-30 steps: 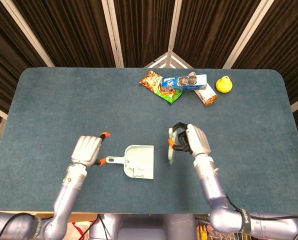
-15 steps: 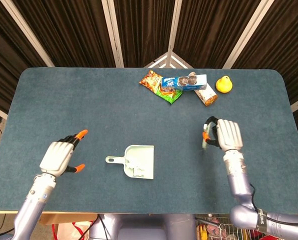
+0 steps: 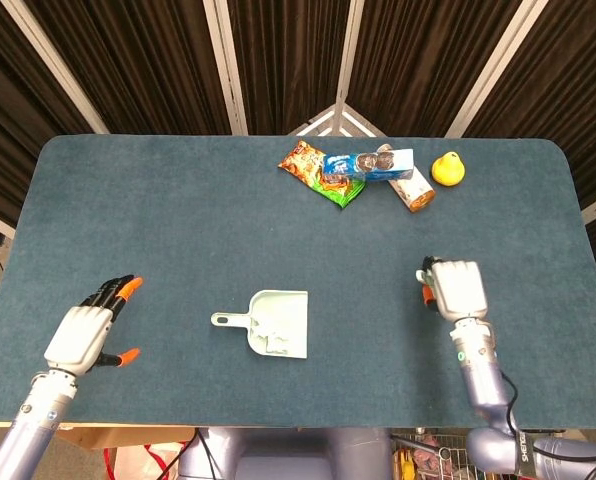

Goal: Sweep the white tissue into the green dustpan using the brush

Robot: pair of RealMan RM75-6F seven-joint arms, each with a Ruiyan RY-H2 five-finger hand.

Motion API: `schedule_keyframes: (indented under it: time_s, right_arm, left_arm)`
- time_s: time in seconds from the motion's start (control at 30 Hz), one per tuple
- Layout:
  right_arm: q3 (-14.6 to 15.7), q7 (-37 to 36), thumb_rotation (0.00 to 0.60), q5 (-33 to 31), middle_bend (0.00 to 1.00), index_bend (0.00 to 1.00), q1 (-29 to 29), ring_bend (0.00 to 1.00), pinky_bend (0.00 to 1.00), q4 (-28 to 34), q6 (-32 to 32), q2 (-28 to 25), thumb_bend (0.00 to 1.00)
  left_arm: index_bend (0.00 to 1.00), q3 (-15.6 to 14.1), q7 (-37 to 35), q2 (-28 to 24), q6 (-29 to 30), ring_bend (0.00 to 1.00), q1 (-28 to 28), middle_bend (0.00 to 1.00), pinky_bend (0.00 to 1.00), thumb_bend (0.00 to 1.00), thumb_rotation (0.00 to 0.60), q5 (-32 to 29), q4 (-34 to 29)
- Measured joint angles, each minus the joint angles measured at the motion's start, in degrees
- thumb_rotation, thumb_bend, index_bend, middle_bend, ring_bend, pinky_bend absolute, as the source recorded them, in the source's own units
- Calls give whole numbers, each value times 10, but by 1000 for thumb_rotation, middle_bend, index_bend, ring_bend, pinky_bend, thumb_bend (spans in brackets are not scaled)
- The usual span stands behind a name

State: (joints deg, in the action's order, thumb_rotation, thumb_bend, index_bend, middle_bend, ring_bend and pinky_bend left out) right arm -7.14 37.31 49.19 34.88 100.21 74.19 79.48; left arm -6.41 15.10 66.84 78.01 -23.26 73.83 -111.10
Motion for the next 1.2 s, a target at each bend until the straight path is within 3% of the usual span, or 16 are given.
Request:
schedule_keyframes:
  time_s: [0.07,0.2,0.43,0.7,0.97,1.07,1.2]
  right_arm:
    - [-3,-2,600,-23,1,0,-1,1,135,31,-15,-1,363]
    - [-12,-23,600,-55,0,0,-2,0,113,88,-43,-10,357]
    - [-7,-50,600,-24,0,0,-16,0,83,124,-43,-39,356]
    - [59,-95,600,115,0,0,-76,0,21,112,-5,-94,357]
    - [152,-216,600,286,0,0,-181,0,0,61,68,-165,357]
    - [169,-256,600,328,0,0,-217,0,0,30,111,-181,357]
    - [167,-305,600,355,0,0,-250,0,0,-8,155,-183,356]
  left_arm:
    - [0,1,-4,-1,-4,4,5,0,134,0,600,3,7]
    - [0,-1,-8,-2,-10,0,15,0,106,0,600,8,16]
    - [0,-6,-9,-3,-1,0,36,0,56,0,600,39,42]
    - [0,-10,-8,-1,34,0,68,0,10,0,600,90,95]
    - [0,-17,-14,-7,66,0,99,0,0,0,600,132,121]
    - [0,-18,-18,-6,84,0,111,0,0,0,600,151,138]
    - [0,-9,-26,-2,86,0,121,0,0,0,600,152,152]
